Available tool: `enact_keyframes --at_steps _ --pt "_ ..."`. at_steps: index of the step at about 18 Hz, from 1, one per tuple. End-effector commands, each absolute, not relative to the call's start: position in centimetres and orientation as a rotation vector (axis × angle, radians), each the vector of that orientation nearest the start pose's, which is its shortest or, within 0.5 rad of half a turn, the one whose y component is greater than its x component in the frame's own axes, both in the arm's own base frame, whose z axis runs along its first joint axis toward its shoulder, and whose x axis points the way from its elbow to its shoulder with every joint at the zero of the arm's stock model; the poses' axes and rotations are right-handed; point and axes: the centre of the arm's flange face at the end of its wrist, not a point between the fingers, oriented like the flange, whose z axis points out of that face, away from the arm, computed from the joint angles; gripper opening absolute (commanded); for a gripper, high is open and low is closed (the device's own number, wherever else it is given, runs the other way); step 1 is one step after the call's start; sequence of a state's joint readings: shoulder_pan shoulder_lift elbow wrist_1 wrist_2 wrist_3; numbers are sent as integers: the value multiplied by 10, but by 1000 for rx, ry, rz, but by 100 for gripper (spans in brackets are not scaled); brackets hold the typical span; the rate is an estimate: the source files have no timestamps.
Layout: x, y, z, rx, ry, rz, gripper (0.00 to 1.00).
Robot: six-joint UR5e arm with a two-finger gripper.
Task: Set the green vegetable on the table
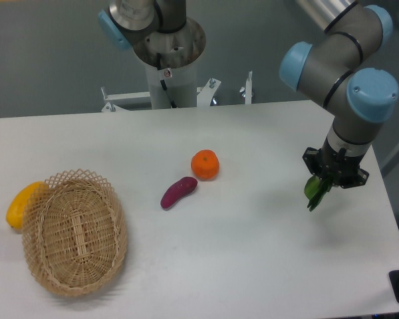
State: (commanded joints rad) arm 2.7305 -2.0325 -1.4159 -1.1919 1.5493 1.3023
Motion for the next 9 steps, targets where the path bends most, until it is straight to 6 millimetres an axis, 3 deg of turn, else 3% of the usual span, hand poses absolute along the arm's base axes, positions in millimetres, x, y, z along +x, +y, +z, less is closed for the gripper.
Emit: enact_keyframes --at_steps 9 --pt "-555 402 329 -3115 244 106 24"
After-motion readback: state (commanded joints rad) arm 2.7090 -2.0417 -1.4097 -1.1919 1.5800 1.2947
